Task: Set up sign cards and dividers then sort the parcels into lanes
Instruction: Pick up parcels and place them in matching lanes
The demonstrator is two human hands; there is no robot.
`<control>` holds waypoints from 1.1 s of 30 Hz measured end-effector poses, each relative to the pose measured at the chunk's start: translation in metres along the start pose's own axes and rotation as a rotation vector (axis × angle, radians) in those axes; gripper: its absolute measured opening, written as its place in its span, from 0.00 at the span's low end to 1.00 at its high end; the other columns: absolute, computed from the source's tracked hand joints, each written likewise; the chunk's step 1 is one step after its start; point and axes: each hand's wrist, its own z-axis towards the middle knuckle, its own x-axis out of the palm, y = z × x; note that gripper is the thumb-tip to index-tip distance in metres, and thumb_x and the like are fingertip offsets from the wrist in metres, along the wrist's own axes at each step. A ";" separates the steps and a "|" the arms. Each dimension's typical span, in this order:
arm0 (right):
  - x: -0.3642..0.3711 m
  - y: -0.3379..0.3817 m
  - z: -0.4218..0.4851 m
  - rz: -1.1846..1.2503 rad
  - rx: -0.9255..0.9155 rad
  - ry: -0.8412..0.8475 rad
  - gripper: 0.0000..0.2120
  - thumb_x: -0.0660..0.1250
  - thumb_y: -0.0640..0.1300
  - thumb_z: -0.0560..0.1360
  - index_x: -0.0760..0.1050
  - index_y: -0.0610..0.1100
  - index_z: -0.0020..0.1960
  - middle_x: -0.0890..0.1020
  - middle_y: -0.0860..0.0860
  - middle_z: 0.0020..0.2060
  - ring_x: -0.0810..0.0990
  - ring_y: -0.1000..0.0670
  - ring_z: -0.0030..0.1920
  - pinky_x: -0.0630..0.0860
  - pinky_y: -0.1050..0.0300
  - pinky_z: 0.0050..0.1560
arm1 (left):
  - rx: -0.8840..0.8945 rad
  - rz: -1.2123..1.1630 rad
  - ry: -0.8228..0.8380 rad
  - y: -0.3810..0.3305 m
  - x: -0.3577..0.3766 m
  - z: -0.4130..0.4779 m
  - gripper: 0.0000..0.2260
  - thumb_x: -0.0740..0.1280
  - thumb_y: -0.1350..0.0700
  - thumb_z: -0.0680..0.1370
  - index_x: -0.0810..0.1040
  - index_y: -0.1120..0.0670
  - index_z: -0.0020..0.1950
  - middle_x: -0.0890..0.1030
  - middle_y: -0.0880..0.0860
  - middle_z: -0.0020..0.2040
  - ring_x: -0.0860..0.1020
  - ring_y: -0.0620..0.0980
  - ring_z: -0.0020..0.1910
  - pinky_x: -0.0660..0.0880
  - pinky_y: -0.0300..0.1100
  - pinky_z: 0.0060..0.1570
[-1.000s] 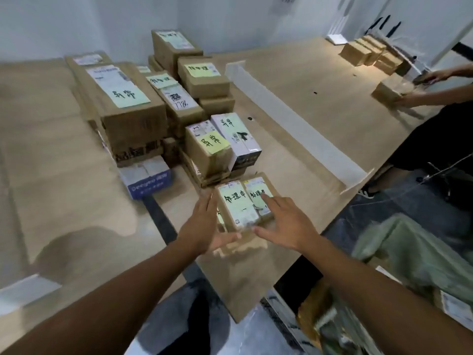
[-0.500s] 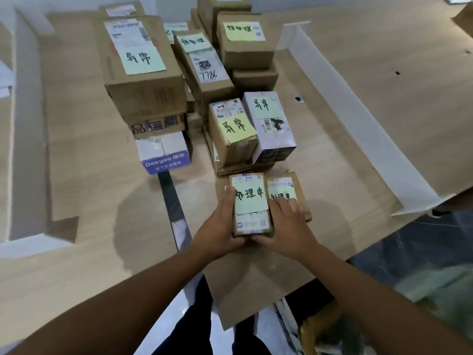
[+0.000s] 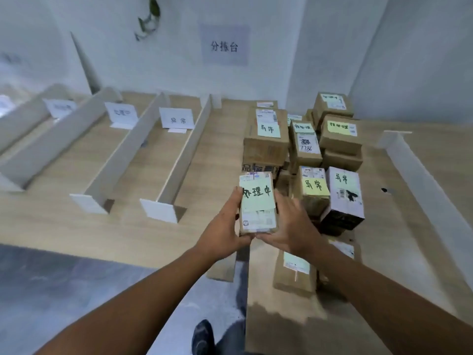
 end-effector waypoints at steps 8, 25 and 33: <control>0.024 0.126 0.060 0.145 -0.113 -0.024 0.56 0.73 0.70 0.63 0.51 0.51 0.81 0.75 0.52 0.63 0.67 0.49 0.59 0.71 0.46 0.62 | -0.050 0.071 -0.189 0.025 -0.118 -0.066 0.52 0.77 0.50 0.70 0.44 0.36 0.82 0.70 0.34 0.73 0.74 0.34 0.66 0.74 0.31 0.61; 0.145 0.510 0.219 0.222 -0.490 0.021 0.51 0.73 0.68 0.61 0.57 0.54 0.78 0.74 0.56 0.66 0.68 0.50 0.60 0.70 0.48 0.64 | -0.154 0.248 -0.476 0.159 -0.463 -0.251 0.50 0.76 0.49 0.66 0.50 0.34 0.80 0.71 0.34 0.70 0.74 0.32 0.64 0.72 0.26 0.59; 0.205 0.616 0.304 0.258 -0.561 0.009 0.50 0.76 0.66 0.62 0.59 0.52 0.77 0.73 0.57 0.66 0.67 0.50 0.59 0.69 0.49 0.63 | -0.217 0.317 -0.499 0.235 -0.582 -0.270 0.50 0.77 0.50 0.67 0.51 0.42 0.82 0.71 0.35 0.72 0.75 0.35 0.64 0.73 0.29 0.62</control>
